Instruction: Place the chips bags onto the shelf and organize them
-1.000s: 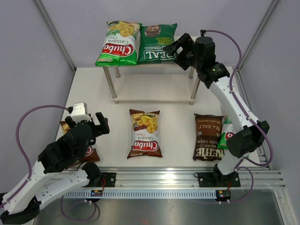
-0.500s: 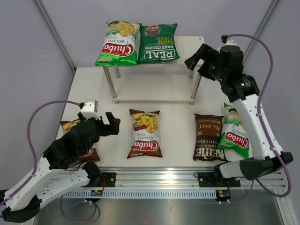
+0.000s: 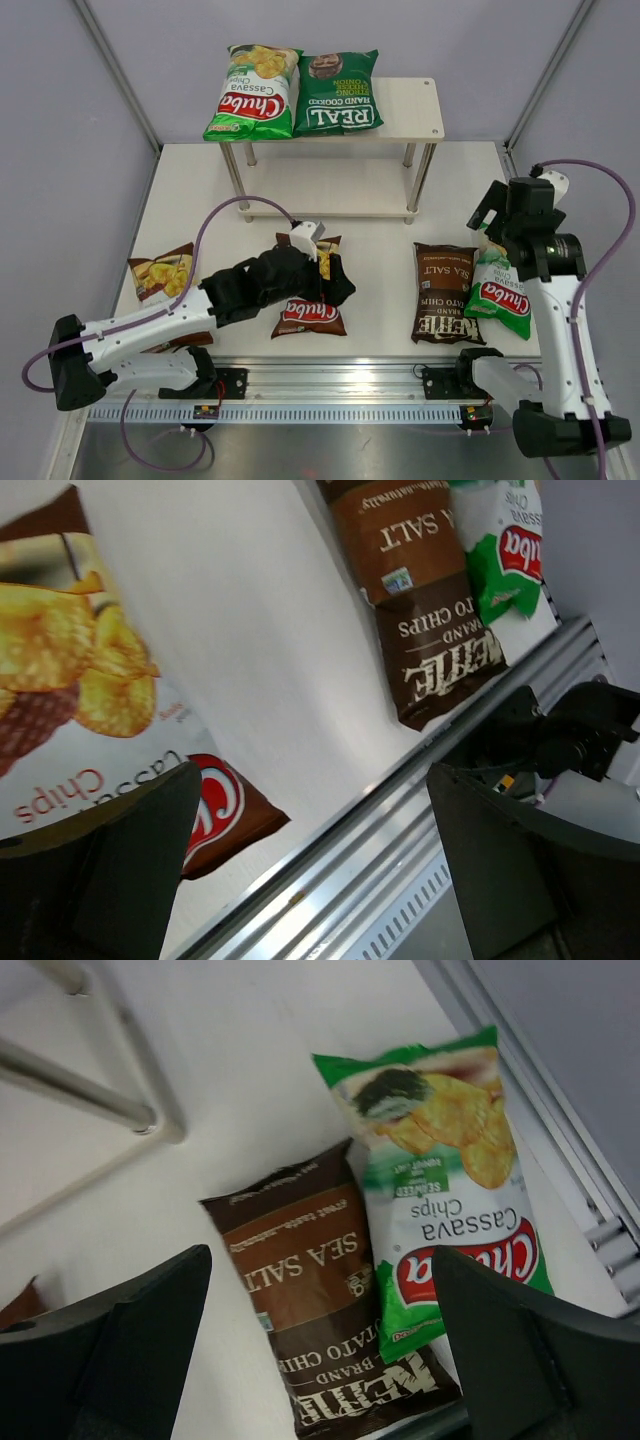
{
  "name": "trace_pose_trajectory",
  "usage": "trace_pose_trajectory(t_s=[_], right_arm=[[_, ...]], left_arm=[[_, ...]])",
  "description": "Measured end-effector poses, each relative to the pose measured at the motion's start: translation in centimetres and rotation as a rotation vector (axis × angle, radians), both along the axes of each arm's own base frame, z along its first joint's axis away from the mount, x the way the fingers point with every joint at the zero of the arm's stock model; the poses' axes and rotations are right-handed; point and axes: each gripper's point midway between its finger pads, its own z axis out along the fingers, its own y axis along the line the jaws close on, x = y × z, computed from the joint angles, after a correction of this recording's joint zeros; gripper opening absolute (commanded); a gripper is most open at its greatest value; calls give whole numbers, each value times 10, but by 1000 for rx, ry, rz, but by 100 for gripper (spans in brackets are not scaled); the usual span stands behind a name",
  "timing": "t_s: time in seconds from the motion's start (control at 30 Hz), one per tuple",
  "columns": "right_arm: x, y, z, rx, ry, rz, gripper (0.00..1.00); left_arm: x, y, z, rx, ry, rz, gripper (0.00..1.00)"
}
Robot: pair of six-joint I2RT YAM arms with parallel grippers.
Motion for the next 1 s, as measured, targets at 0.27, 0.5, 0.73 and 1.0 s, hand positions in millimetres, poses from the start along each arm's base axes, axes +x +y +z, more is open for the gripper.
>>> trace_pose_trajectory(t_s=[0.27, 0.5, 0.73, 1.0], right_arm=[[24, -83, -101, 258, 143, -370, 99], [54, -137, -131, 316, 103, -548, 99], [63, -170, -179, 308, 186, -681, 100], [76, -175, -212, 316, 157, -679, 97]], left_arm=[[-20, -13, 2, -9, 38, -53, 99], [-35, 50, 13, 87, -27, -29, 99], [-50, 104, 22, 150, -123, -49, 99], [-55, 115, 18, 169, -161, -77, 99]])
